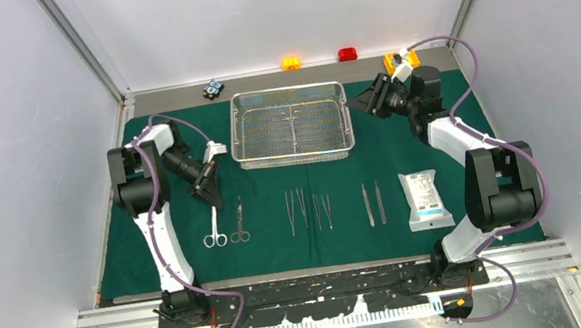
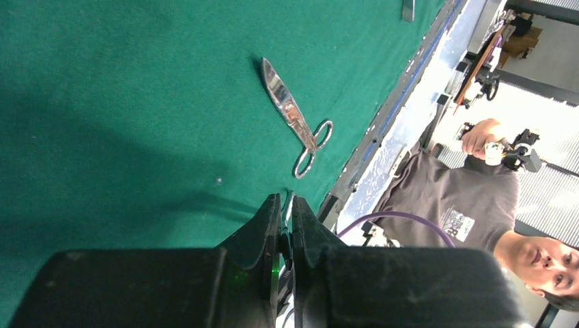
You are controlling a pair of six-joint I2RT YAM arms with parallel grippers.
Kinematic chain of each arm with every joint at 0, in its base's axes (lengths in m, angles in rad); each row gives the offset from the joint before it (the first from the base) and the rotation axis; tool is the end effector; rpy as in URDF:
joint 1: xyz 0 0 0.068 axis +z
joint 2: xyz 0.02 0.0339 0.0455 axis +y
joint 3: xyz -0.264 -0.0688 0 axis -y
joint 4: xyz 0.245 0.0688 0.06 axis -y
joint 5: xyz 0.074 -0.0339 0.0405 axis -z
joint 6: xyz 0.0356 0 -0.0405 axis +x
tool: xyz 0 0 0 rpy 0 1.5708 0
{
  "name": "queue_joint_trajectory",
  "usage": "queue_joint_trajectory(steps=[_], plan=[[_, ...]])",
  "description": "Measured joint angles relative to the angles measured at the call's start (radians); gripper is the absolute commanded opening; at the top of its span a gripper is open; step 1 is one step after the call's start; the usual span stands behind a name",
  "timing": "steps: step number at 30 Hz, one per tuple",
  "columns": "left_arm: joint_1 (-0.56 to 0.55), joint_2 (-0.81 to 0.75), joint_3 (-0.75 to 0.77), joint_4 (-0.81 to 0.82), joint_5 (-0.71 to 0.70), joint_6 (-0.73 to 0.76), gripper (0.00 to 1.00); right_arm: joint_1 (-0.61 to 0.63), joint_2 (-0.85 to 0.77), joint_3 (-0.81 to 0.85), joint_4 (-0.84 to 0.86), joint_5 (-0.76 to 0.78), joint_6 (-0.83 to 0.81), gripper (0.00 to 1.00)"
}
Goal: Open and lay out the surgical kit
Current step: Place the medical item in the surgical kit.
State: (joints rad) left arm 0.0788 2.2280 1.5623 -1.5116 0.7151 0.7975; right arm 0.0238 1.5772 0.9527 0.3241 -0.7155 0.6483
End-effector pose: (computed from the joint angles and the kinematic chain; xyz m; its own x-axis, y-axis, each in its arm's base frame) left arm 0.3543 0.0046 0.1355 -0.8813 0.4724 0.0126 0.2844 0.5515 -0.7842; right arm 0.3512 0.0317 0.2531 -0.6249 0.4410 -0.6442 -0.3350 0.5938 0.7315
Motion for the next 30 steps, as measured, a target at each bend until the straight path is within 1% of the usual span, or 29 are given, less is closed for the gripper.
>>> queue_joint_trajectory(steps=[5,18,30], plan=[[0.0,0.023,0.021,0.002,-0.008,-0.008,0.13,-0.001,0.0,-0.005,0.001,0.0,0.0,0.45],[0.0,0.037,0.046,0.019,-0.023,-0.035,0.27,-0.006,0.0,-0.005,0.001,0.004,0.0,0.45],[-0.011,0.039,0.051,0.049,-0.066,-0.083,0.36,-0.006,0.001,-0.005,0.001,0.007,0.0,0.45]])
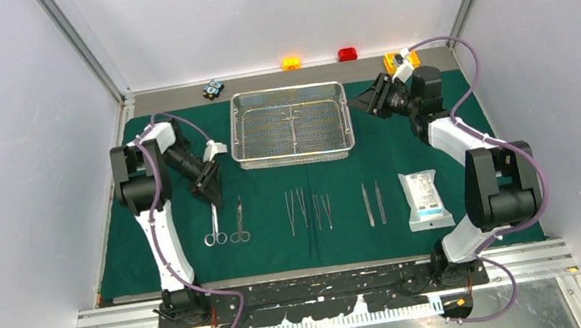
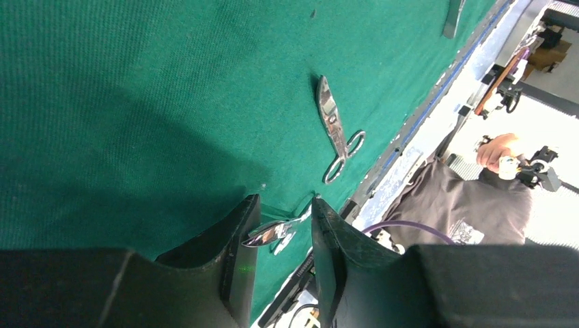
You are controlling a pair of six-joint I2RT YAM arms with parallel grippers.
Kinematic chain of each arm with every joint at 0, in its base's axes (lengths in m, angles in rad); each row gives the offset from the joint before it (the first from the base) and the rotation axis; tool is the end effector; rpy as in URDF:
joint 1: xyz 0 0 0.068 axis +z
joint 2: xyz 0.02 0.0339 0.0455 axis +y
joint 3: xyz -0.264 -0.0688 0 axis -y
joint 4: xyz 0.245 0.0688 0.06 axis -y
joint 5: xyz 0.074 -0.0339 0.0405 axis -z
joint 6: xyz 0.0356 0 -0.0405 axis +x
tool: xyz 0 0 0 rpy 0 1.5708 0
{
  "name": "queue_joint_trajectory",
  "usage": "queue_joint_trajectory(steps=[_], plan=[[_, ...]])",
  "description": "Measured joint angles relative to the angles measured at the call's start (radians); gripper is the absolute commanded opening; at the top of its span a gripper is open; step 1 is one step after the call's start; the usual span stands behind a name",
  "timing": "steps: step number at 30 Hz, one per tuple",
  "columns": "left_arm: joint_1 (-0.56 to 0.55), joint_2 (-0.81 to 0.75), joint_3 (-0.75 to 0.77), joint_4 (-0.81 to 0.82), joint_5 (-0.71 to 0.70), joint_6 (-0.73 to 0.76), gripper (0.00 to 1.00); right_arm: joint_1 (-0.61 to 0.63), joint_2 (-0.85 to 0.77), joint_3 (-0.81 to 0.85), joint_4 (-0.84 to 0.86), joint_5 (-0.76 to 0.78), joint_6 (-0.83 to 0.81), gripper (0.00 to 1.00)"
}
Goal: Open and lay out the surgical kit
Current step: Place the medical item in the surgical kit.
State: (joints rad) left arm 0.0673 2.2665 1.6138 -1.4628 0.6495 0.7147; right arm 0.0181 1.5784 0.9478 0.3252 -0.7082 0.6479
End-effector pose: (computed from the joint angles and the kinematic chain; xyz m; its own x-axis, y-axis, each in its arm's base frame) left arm 0.3679 0.0032 0.1275 -0.8845 0.4635 0.0524 0.2827 0.6219 -0.7303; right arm 0.3512 0.0295 0.2511 -0.6223 0.4472 -0.6424 -0.3241 0.5998 0.7315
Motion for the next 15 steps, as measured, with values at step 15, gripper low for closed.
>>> queue_joint_trajectory(steps=[15], plan=[[-0.046,-0.045,-0.008,0.076,-0.094,-0.088,0.39,0.0,0.041,0.0,0.003,0.0,0.001,0.45]])
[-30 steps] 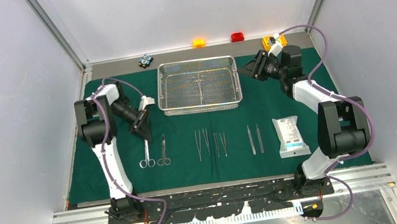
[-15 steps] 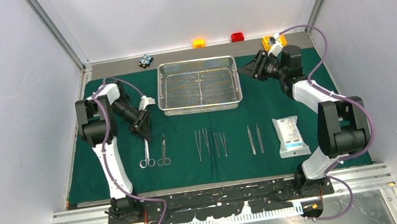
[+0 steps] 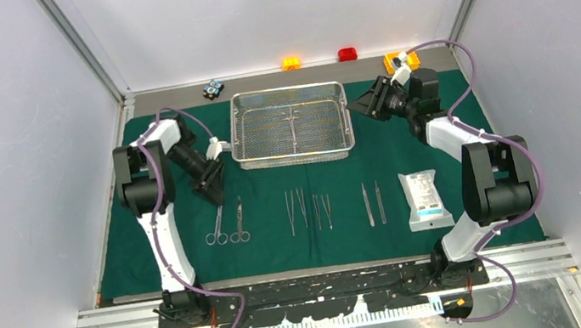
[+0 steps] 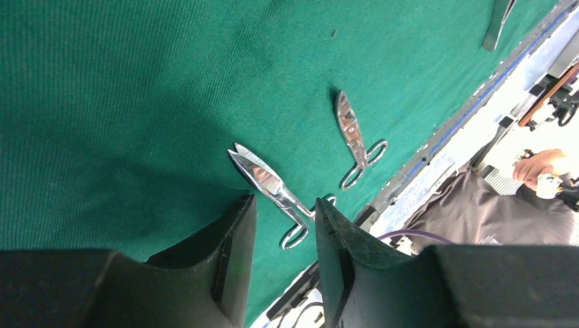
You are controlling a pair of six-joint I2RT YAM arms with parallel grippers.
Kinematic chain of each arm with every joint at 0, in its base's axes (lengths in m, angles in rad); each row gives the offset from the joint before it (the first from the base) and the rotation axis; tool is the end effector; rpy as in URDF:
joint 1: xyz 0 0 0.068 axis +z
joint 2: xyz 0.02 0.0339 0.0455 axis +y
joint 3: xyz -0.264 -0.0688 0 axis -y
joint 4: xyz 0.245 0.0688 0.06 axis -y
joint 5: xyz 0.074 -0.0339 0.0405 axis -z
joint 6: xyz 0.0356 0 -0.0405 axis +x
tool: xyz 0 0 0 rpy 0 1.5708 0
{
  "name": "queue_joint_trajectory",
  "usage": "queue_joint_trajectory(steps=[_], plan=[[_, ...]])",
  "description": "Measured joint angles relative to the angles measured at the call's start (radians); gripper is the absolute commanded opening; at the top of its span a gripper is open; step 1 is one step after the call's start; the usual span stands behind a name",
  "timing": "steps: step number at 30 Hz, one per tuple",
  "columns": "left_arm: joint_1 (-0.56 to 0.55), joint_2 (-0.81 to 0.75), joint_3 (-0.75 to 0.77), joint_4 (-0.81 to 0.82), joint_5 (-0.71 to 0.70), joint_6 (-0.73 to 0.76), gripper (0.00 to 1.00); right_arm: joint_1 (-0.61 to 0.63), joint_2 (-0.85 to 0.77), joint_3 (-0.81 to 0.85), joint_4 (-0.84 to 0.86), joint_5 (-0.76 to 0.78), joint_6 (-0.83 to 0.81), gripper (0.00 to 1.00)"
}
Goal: Open and lay out the surgical kit
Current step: Place the medical item in the surgical kit.
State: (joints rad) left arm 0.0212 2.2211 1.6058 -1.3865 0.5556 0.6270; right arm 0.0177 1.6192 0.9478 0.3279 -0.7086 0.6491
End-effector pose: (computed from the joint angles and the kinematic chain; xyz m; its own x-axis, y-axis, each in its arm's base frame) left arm 0.3713 -0.0109 0.1365 -0.8754 0.4800 0.0572 0.3400 0.6953 -0.6332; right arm 0.3566 0.0295 0.2377 -0.6467 0.4476 -0.6176 -0.2952 0.5997 0.7438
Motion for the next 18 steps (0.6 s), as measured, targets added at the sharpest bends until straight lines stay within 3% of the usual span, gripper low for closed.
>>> queue_joint_trajectory(steps=[13,18], plan=[[-0.002,-0.1,-0.024,0.084,-0.097,-0.081,0.42,0.0,0.005,0.0,0.001,0.0,0.0,0.45],[-0.002,-0.241,-0.033,0.168,-0.101,-0.14,0.52,0.0,0.004,0.0,-0.008,0.001,-0.018,0.45]])
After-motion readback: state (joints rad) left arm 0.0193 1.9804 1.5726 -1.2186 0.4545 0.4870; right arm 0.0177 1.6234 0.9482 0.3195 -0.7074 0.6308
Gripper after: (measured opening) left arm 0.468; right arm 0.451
